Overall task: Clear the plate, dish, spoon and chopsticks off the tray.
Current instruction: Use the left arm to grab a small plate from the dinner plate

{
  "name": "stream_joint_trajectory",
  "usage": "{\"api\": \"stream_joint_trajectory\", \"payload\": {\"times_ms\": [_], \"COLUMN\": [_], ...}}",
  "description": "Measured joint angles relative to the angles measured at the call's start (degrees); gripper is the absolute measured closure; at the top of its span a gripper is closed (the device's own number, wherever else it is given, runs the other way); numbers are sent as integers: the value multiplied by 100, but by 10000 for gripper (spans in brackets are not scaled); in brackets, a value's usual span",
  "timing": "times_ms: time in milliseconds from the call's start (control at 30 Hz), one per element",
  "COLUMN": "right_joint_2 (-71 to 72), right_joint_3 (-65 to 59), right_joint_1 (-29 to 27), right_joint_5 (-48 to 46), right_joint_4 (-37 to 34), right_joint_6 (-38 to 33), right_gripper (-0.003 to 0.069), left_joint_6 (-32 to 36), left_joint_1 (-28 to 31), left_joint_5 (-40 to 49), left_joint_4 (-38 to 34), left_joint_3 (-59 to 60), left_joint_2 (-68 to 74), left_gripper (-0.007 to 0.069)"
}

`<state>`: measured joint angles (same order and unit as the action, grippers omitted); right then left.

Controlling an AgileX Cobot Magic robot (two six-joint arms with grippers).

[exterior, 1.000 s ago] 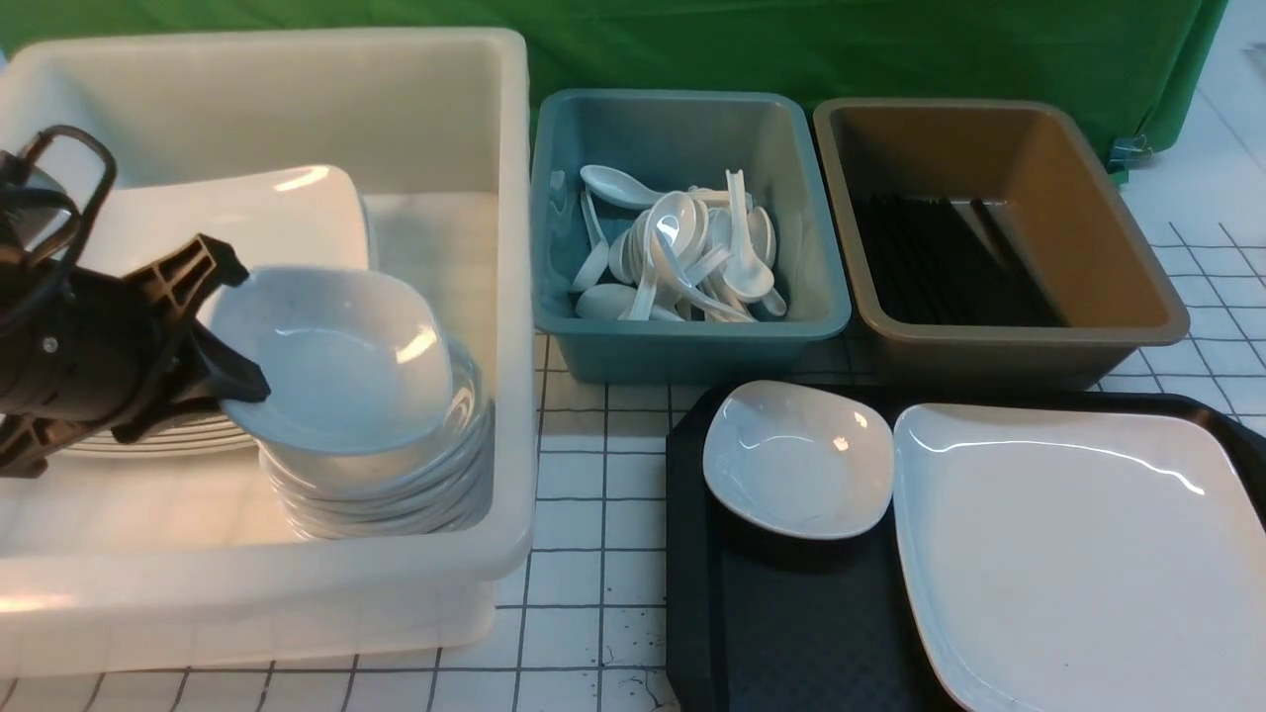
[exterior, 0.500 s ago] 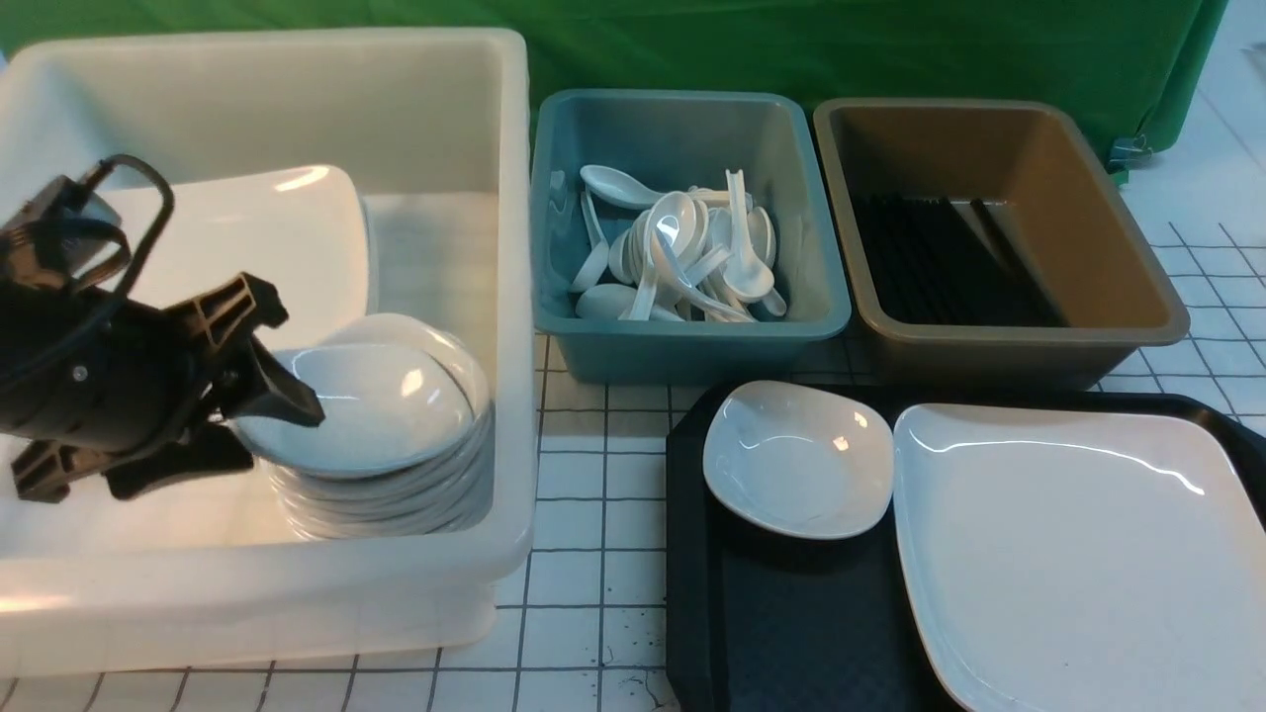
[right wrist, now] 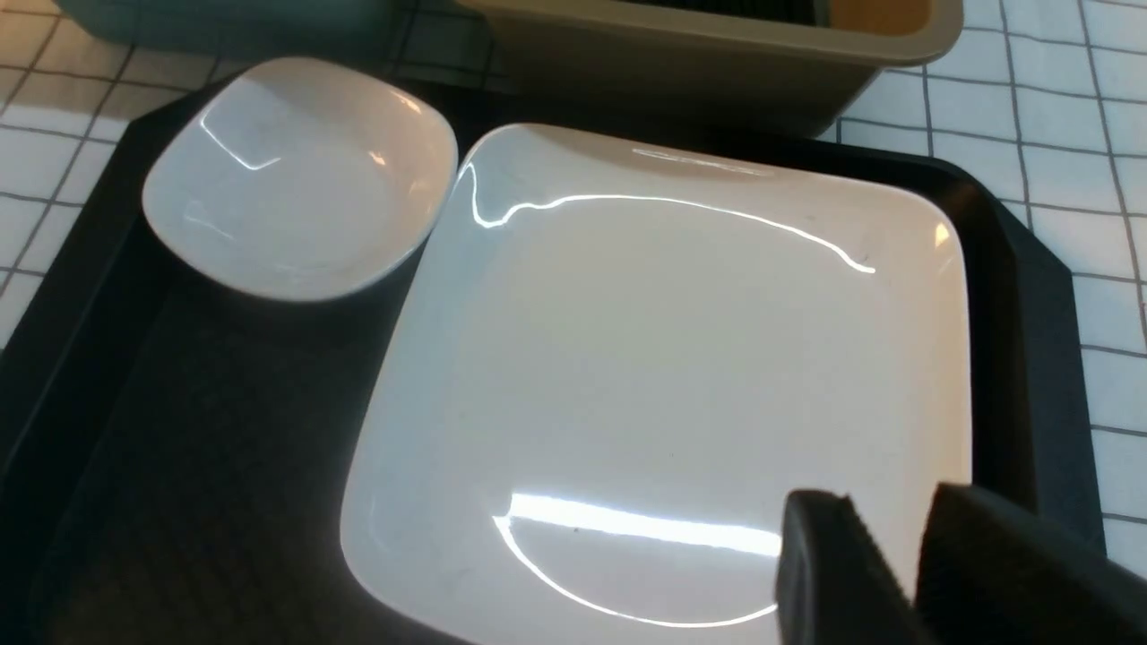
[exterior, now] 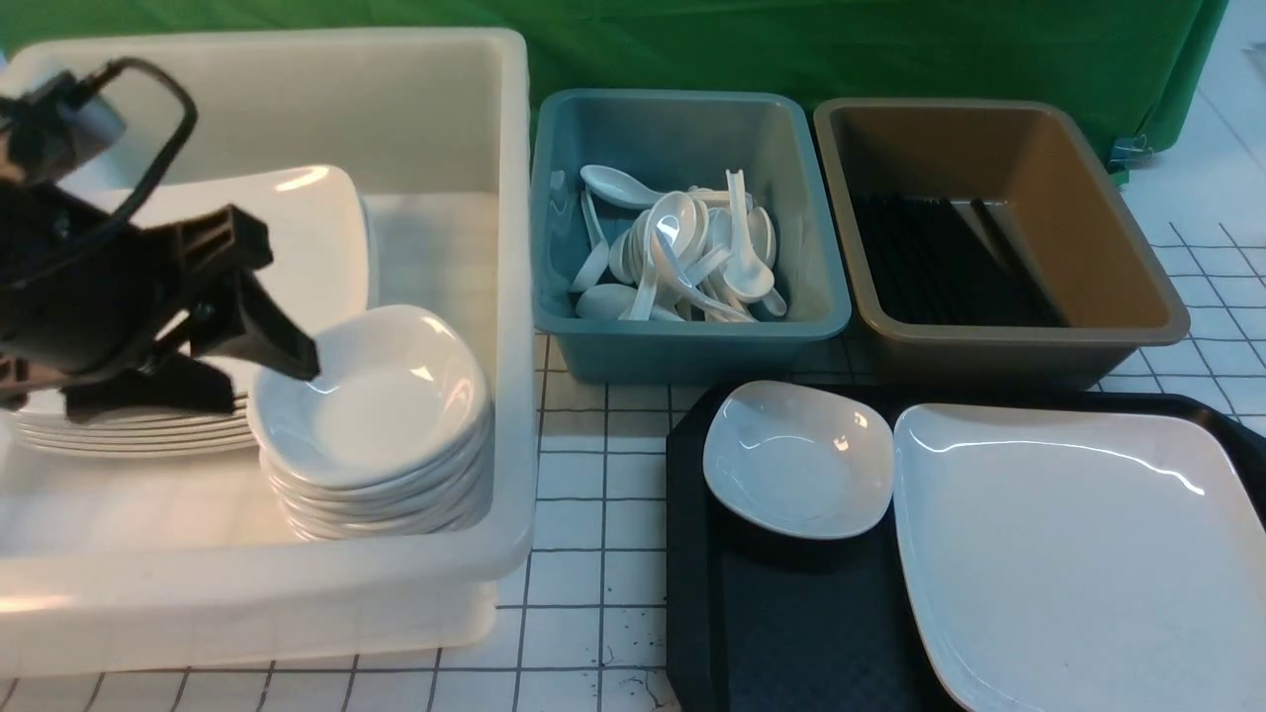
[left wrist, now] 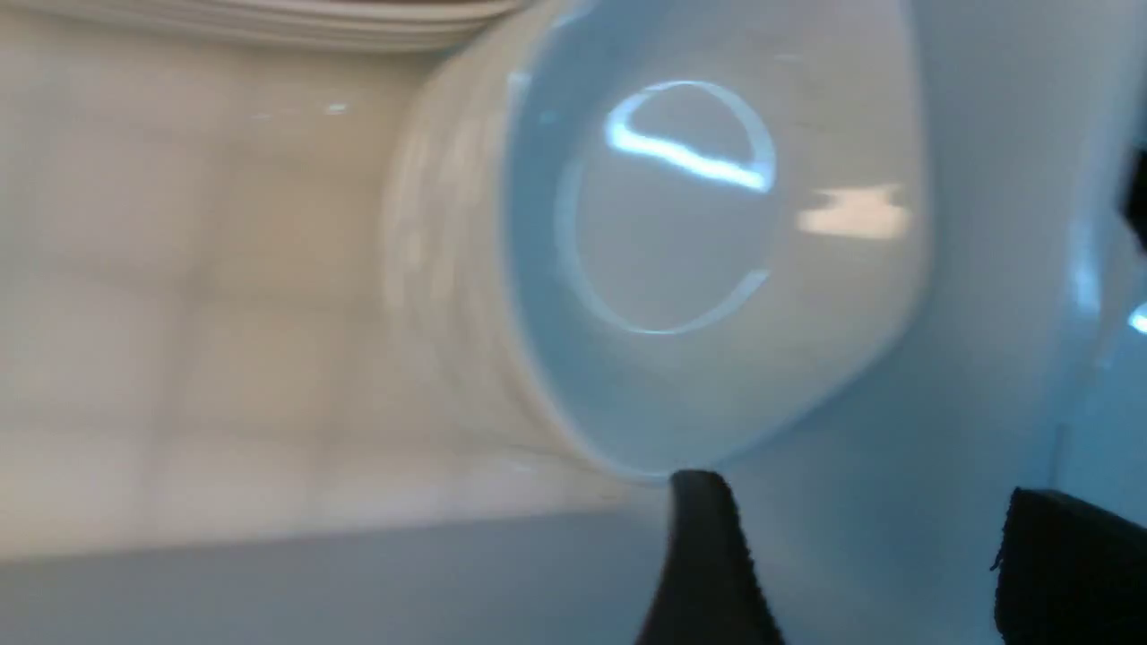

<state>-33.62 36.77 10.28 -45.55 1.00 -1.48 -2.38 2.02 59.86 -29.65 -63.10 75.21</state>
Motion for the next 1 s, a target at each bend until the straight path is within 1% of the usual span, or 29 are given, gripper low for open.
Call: {"api": "stream_joint_trajectory", "payload": {"times_ms": [33,67,100,133,167,233,300,367,400,433,500,533,600,700,767,833,933,1000], "right_joint_2": [0,0,0,0,0,0,0,0,0,0,0,0,0,0,0,0,0,0], "right_joint_3": [0,0,0,0,0,0,0,0,0,0,0,0,0,0,0,0,0,0], "right_joint_1": [0,0,0,0,0,0,0,0,0,0,0,0,0,0,0,0,0,0], "right_joint_5": [0,0,0,0,0,0,0,0,0,-8,-20,-20,-20,-20,-32,-39,-39,-39], "right_joint_4": [-1,-6,-6,-12,-17,-17,-17,-17,-17,-23,-36,-36,-47,-54,-54,-59,-59,-59], "right_joint_6": [0,0,0,0,0,0,0,0,0,0,0,0,0,0,0,0,0,0], "right_gripper": [477,474,474,472,468,466,464,463,463,463,462,462,462,462,462,461,460,458], "left_joint_6": [238,321,337,386,387,340,177,-232,-329,-399,-465,-465,-336,-5,146,398,734,828], "left_joint_1": [-194,-496,-496,-892,-1429,-2027,-2626,-3398,-3724,-3907,-4509,-4699,-5102,-5499,-5629,-5701,-5713,-5713], "left_joint_5": [87,114,121,127,137,151,163,206,219,224,224,224,155,-179,-455,-779,-1192,-1365], "left_joint_4": [-335,-547,-572,-647,-629,-496,-262,204,408,642,1426,1670,2667,3879,4486,4845,5093,5178], "left_joint_3": [-94,-153,-162,-224,-296,-427,-595,-901,-1058,-1155,-1521,-1648,-1931,-2191,-2260,-2284,-2284,-2284], "left_joint_2": [0,13,12,58,147,337,572,979,1186,1317,1808,1942,2419,2957,3280,3547,3841,3940], "left_gripper": [296,349,358,425,492,568,606,618,616,610,574,561,508,432,378,327,265,243]}}
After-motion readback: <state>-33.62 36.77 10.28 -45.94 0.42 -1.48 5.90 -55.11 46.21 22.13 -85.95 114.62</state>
